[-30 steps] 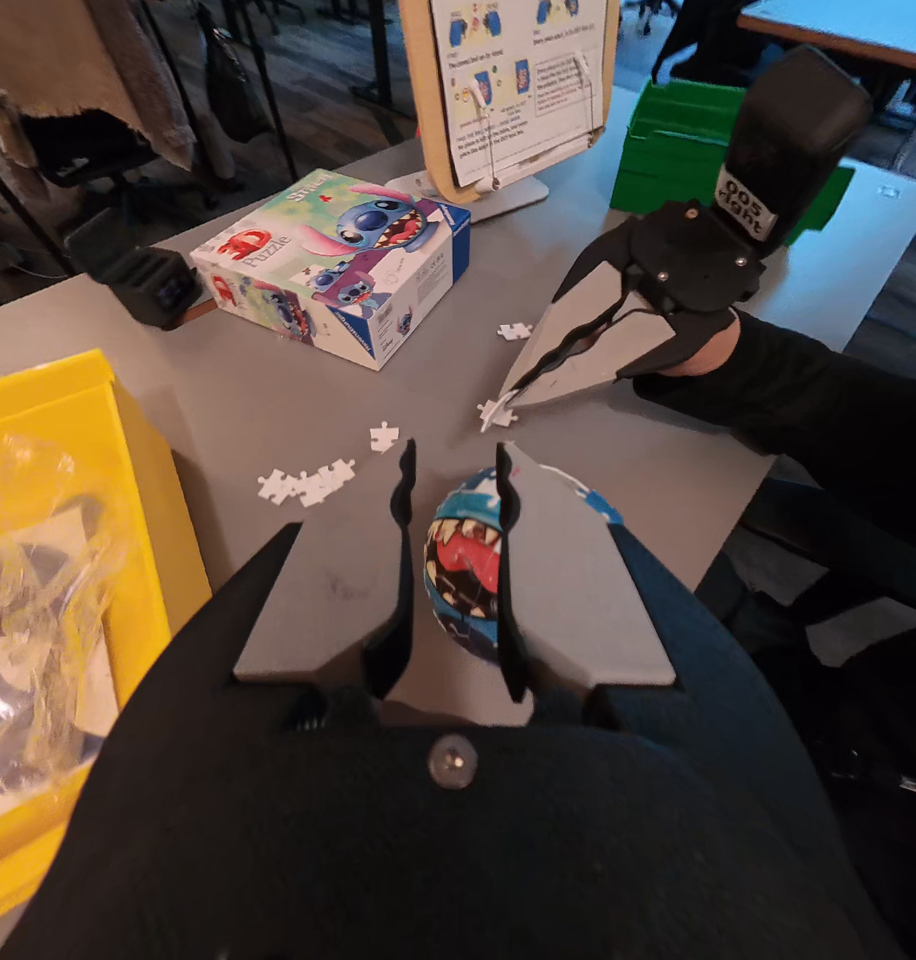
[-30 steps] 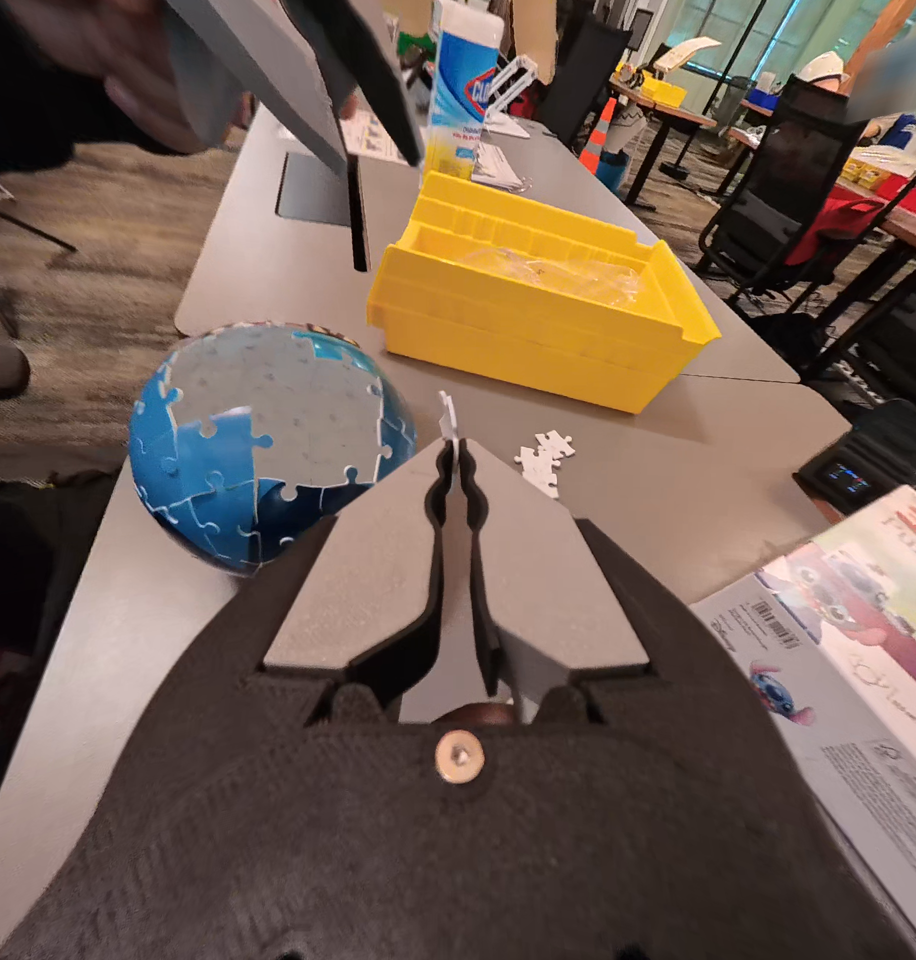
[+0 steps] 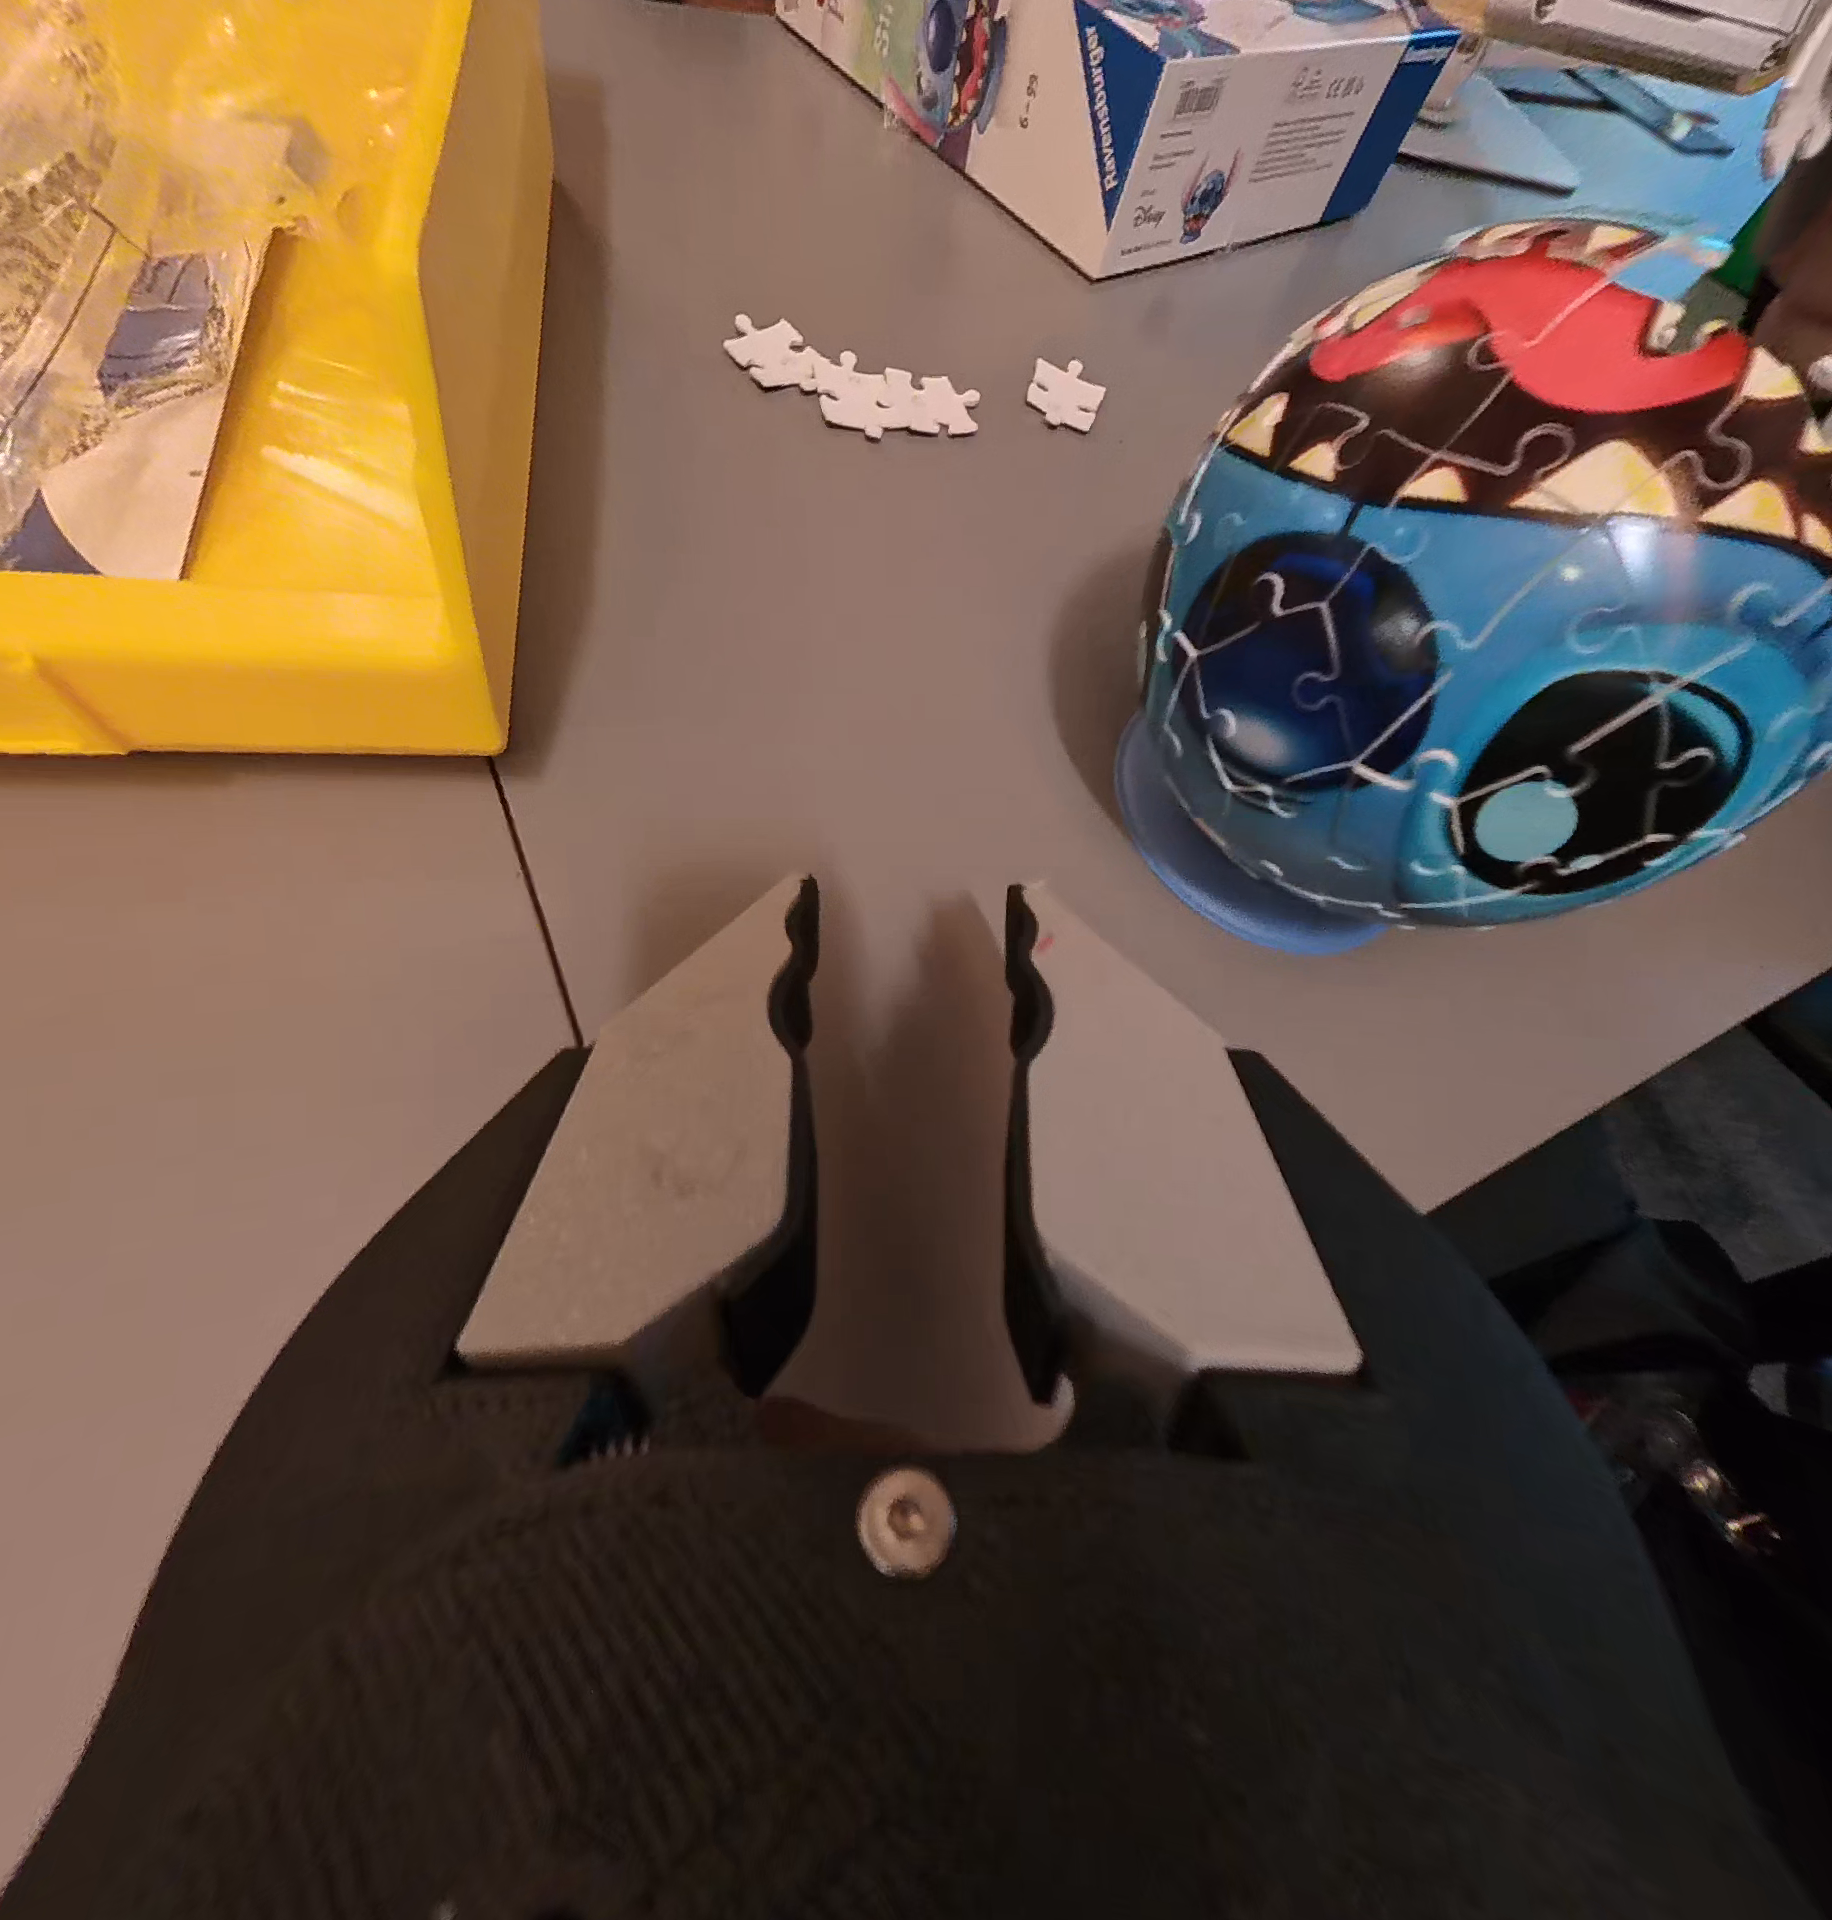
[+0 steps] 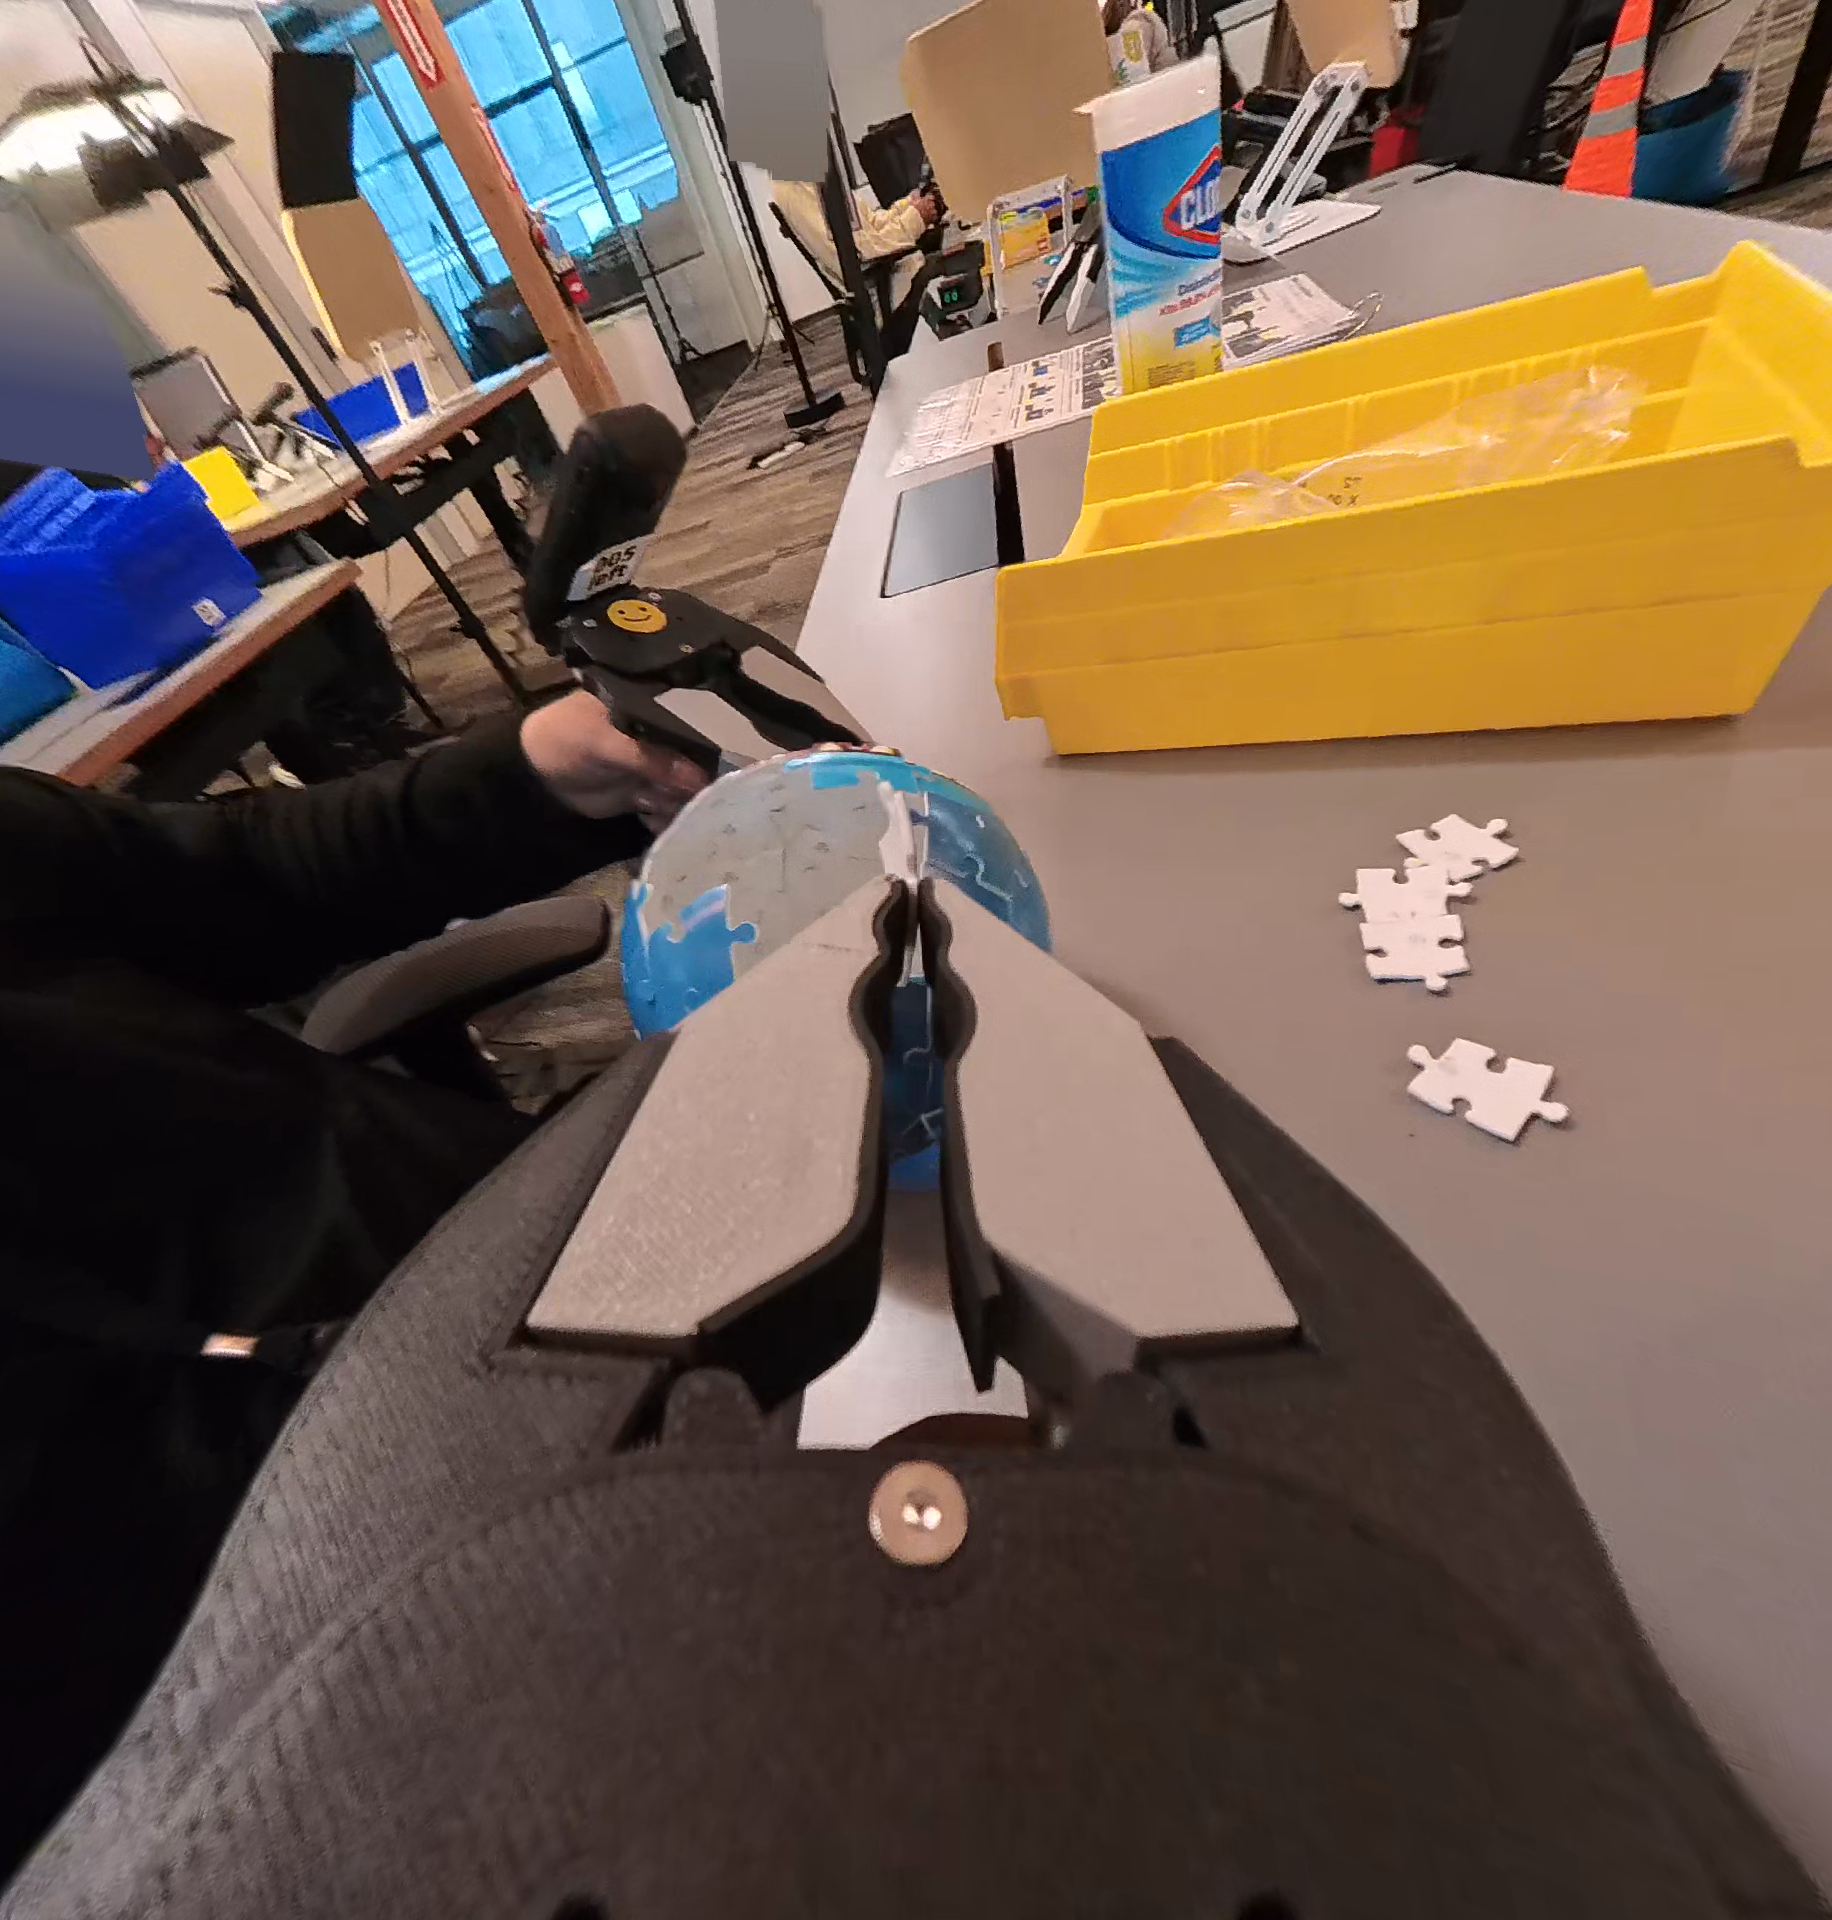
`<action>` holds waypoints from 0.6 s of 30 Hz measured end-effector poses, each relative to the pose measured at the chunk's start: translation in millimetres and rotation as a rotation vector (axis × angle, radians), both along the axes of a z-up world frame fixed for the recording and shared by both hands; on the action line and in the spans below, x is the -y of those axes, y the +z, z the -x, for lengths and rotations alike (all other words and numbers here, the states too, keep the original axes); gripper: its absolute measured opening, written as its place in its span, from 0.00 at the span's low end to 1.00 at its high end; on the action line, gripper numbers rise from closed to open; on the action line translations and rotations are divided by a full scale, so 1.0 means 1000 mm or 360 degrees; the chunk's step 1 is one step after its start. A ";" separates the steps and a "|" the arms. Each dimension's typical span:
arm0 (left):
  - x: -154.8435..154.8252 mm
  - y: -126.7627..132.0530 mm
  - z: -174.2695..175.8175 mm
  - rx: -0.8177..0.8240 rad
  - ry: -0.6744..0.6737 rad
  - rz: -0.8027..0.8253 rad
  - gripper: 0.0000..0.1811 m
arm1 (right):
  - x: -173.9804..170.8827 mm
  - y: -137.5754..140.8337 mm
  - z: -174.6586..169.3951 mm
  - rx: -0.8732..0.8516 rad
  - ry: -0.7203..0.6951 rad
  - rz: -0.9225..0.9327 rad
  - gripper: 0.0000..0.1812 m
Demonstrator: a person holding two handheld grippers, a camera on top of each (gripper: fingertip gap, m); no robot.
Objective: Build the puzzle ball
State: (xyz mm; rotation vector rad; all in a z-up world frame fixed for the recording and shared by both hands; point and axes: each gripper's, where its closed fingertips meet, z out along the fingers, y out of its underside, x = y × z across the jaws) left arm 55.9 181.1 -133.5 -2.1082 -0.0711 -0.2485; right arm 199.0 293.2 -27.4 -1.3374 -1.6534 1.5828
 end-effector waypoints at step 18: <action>-0.052 0.092 -0.019 -0.0385 -0.0546 -0.0338 0.16 | -0.004 0.000 0.012 -0.0321 -0.0555 -0.1459 0.00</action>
